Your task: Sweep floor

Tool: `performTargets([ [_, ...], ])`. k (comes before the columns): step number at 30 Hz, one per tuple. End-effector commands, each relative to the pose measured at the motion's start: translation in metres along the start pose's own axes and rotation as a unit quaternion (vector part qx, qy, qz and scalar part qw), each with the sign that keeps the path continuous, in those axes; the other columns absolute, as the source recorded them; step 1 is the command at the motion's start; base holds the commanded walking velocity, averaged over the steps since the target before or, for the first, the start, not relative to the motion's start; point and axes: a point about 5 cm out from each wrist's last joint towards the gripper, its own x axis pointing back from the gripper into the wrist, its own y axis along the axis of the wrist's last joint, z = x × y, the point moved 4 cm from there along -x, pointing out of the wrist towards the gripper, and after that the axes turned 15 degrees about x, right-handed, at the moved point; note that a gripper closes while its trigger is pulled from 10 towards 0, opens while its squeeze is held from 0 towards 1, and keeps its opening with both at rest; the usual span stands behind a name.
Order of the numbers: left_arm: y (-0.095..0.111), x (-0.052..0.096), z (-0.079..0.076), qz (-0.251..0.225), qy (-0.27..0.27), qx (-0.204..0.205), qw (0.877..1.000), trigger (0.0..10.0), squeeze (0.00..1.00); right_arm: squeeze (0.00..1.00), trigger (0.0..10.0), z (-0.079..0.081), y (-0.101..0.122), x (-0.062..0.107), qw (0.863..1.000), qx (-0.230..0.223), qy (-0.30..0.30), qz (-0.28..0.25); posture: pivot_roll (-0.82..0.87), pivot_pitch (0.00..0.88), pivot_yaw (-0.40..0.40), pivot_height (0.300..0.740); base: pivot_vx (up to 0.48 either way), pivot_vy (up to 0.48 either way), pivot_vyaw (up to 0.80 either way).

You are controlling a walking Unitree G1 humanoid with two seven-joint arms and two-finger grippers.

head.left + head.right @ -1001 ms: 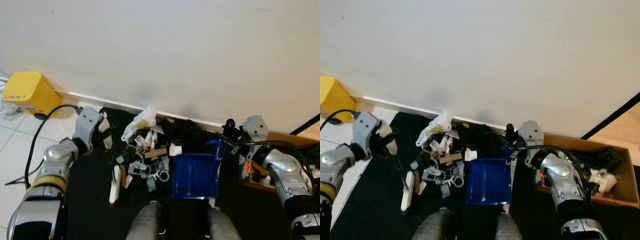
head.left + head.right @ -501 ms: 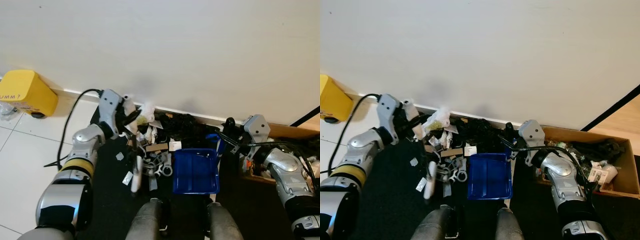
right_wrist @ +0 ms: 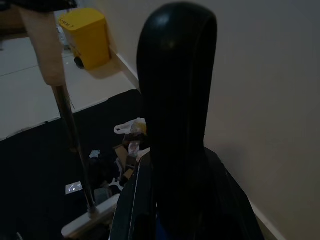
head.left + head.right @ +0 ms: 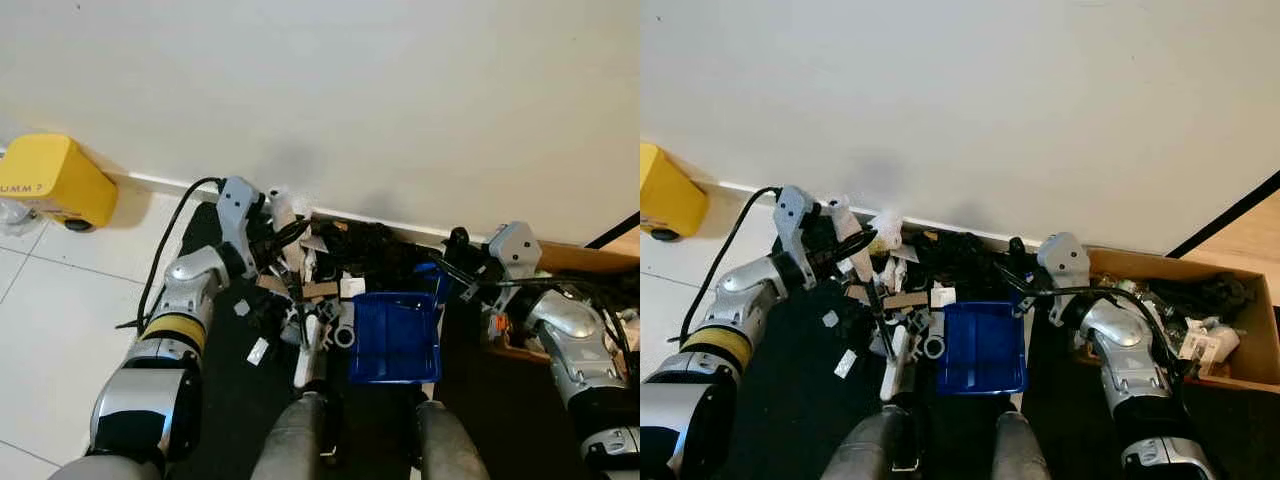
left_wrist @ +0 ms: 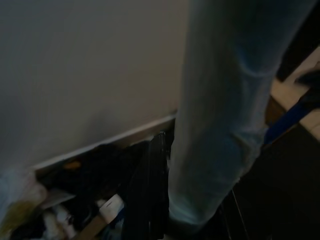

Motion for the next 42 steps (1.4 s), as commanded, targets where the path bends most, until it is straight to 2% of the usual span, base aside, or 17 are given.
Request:
performTargets([
  [1,-0.011,-0.008,-0.014,-0.018,-0.033,0.051,0.998,10.0,0.00,0.00,10.0,0.035,-0.019,0.001,0.997,-0.055,0.051,0.028,0.07,0.392,0.100,0.740,0.000,0.000,0.00],
  [5,-0.010,-0.012,-0.020,-0.024,-0.046,0.052,0.997,10.0,0.00,0.00,10.0,0.035,-0.019,0.001,0.997,-0.056,0.051,0.028,0.08,0.390,0.101,0.740,0.000,0.000,0.00],
  [11,-0.002,-0.024,-0.038,-0.039,-0.090,0.068,0.993,10.0,0.00,0.00,10.0,0.034,-0.018,0.000,0.997,-0.058,0.049,0.027,0.09,0.388,0.108,0.740,0.000,0.000,0.00],
  [14,-0.001,-0.025,-0.040,-0.041,-0.093,0.071,0.992,10.0,0.00,0.00,10.0,0.034,-0.018,0.000,0.997,-0.058,0.049,0.027,0.09,0.388,0.108,0.740,0.000,0.000,0.00],
  [17,0.020,-0.022,-0.048,-0.060,-0.124,0.064,0.988,10.0,0.00,0.00,10.0,0.035,-0.018,0.001,0.997,-0.060,0.047,0.026,0.10,0.386,0.118,0.740,0.000,0.000,0.00],
  [19,0.039,-0.013,-0.048,-0.068,-0.134,0.045,0.988,10.0,0.00,0.00,10.0,0.035,-0.019,0.003,0.997,-0.061,0.044,0.028,0.10,0.385,0.121,0.740,0.000,0.000,0.00],
  [21,0.044,-0.009,-0.047,-0.068,-0.135,0.038,0.988,10.0,0.00,0.00,10.0,0.035,-0.020,0.003,0.997,-0.061,0.044,0.028,0.11,0.385,0.122,0.740,0.000,0.000,0.00],
  [25,0.059,0.014,-0.038,-0.044,-0.122,-0.020,0.991,10.0,0.00,0.00,10.0,0.034,-0.020,0.004,0.997,-0.063,0.040,0.029,0.12,0.385,0.130,0.740,0.000,0.000,0.00],
  [29,0.072,0.055,-0.018,-0.006,-0.071,-0.073,0.995,10.0,0.00,0.00,10.0,0.037,-0.021,0.004,0.997,-0.065,0.038,0.028,0.15,0.383,0.142,0.740,0.000,0.000,0.00],
  [30,0.073,0.062,-0.016,0.002,-0.060,-0.075,0.995,10.0,0.00,0.00,10.0,0.037,-0.021,0.004,0.997,-0.065,0.038,0.028,0.15,0.383,0.142,0.740,0.000,0.000,0.00],
  [31,0.073,0.062,-0.016,0.002,-0.060,-0.075,0.995,10.0,0.00,0.00,10.0,0.037,-0.021,0.004,0.997,-0.065,0.038,0.028,0.15,0.383,0.142,0.740,0.000,0.000,0.00],
  [33,0.070,0.081,-0.004,0.016,-0.010,-0.091,0.996,10.0,0.00,0.00,10.0,0.037,-0.021,0.004,0.997,-0.066,0.038,0.028,0.15,0.382,0.140,0.740,0.000,0.000,0.00],
  [35,0.067,0.090,0.009,0.015,0.033,-0.099,0.994,10.0,0.00,0.00,10.0,0.037,-0.021,0.004,0.997,-0.066,0.039,0.027,0.15,0.383,0.135,0.740,0.000,0.000,0.00],
  [37,0.066,0.093,0.015,0.013,0.052,-0.102,0.993,10.0,0.00,0.00,10.0,0.037,-0.021,0.004,0.997,-0.066,0.039,0.027,0.15,0.383,0.135,0.740,0.000,0.000,0.00],
  [42,0.057,0.112,0.046,0.010,0.155,-0.135,0.979,10.0,0.00,0.00,10.0,0.038,-0.020,0.004,0.997,-0.065,0.044,0.026,0.13,0.387,0.127,0.740,0.000,0.000,0.00],
])
